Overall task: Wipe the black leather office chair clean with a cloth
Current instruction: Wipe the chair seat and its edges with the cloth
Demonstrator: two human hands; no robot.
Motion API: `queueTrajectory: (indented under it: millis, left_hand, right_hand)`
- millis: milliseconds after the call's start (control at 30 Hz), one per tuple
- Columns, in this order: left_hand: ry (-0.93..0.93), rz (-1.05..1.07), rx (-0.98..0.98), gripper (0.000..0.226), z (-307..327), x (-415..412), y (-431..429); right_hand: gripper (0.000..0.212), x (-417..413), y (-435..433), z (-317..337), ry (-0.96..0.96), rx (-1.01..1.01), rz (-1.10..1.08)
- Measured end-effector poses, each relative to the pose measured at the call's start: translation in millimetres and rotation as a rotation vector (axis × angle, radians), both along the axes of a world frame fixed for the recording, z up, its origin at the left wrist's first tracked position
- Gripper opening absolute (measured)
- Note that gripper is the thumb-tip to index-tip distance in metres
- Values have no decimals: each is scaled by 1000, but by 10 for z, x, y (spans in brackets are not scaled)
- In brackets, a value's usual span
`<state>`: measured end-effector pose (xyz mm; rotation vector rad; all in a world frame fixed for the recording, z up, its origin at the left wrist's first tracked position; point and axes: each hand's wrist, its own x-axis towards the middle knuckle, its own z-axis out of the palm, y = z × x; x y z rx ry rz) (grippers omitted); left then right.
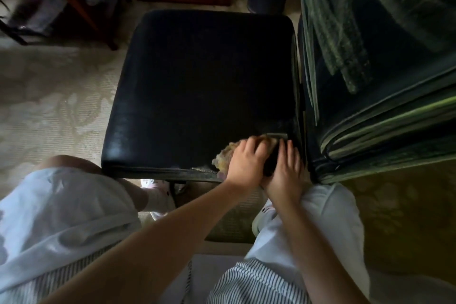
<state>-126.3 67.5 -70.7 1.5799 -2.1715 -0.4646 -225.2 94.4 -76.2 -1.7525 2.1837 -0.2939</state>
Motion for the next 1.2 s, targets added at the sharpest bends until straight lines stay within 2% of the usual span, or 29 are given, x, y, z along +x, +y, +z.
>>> queueTrajectory:
  millis: [100, 200, 267, 400, 533, 633, 767, 867, 1033, 1133, 1200]
  left_hand:
    - [26, -135, -8, 38, -25, 20, 194]
    - [88, -201, -15, 35, -16, 124, 249]
    - [184, -85, 9, 36, 24, 217, 195]
    - [236, 271, -22, 38, 238, 297, -328]
    - [126, 318, 62, 42, 252, 239, -957]
    - [15, 290, 131, 44, 119, 144, -1079]
    - [-37, 134, 50, 43, 34, 72, -951]
    - [-67, -11, 8, 41, -17, -21, -779]
    - [-130, -279, 90, 52, -95, -266, -372]
    - [-30, -396, 82, 50, -111, -242, -199]
    - [53, -453, 56, 43, -83, -169, -166]
  right_hand:
    - [85, -22, 37, 56, -14, 28, 3]
    - [101, -92, 100, 56, -22, 19, 14]
    - [108, -147, 125, 58, 8, 16, 15]
    - [98, -241, 103, 155, 14, 18, 46]
    - [96, -259, 115, 198, -73, 105, 27]
    - [99, -242, 94, 217, -58, 142, -40]
    - [105, -184, 67, 181, -99, 71, -176]
    - [106, -177, 61, 124, -68, 42, -187]
    - [102, -177, 69, 95, -8, -38, -185]
    - [83, -189, 79, 99, -12, -124, -197]
    - [80, -217, 76, 102, -27, -136, -188]
